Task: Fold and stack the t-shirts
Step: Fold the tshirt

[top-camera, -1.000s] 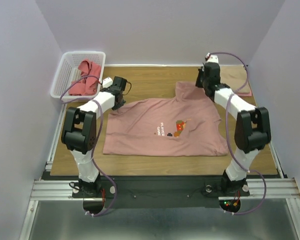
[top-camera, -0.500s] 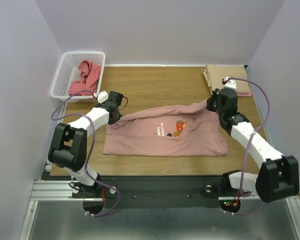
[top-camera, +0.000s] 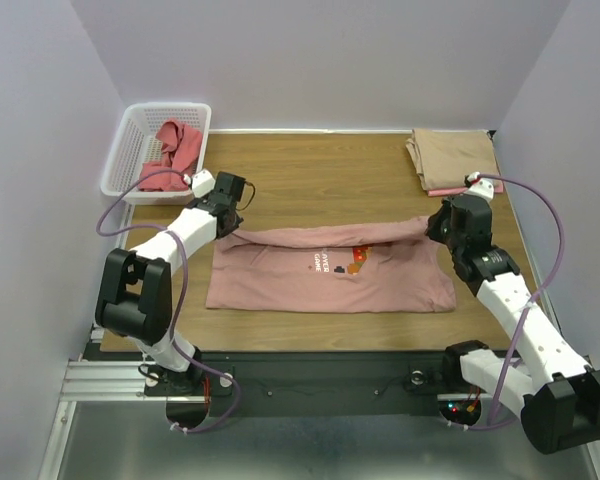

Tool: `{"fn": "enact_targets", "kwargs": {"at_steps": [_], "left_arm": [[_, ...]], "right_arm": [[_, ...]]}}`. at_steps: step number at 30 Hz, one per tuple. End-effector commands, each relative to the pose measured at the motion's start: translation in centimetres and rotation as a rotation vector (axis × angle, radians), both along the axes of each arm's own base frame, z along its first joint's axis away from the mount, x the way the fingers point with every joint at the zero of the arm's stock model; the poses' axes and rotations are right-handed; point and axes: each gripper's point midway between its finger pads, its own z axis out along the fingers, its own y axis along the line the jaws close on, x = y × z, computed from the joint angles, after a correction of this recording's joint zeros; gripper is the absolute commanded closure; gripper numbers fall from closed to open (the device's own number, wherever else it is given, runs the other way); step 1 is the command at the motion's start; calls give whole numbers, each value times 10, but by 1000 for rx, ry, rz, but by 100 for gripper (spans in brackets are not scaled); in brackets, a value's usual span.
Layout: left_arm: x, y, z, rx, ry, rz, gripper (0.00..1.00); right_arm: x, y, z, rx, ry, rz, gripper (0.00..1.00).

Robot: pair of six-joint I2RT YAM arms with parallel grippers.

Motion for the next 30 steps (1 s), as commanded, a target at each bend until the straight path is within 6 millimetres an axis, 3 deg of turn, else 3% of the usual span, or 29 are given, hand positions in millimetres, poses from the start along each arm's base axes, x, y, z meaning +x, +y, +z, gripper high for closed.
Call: {"fn": "enact_targets", "kwargs": {"at_steps": [1, 2, 5, 11, 17, 23, 30], "left_arm": [[37, 6, 47, 57, -105, 28, 100], [37, 7, 46, 58, -101, 29, 100], [56, 8, 66, 71, -139, 27, 100], [61, 10, 52, 109, -89, 25, 100], [26, 20, 31, 97, -73, 41, 100], [-6, 23, -1, 72, -29, 35, 100], [-20, 17, -20, 25, 1, 6, 100]], "right_arm": [[2, -5, 6, -17, 7, -41, 100], [4, -5, 5, -18, 8, -42, 100], [6, -9, 4, -32, 16, -57, 100], [7, -8, 7, -35, 13, -57, 100], [-10, -12, 4, -19, 21, -65, 100], [-34, -15, -17, 30, 82, -109, 100], [-58, -23, -43, 67, 167, -184, 100]]}}
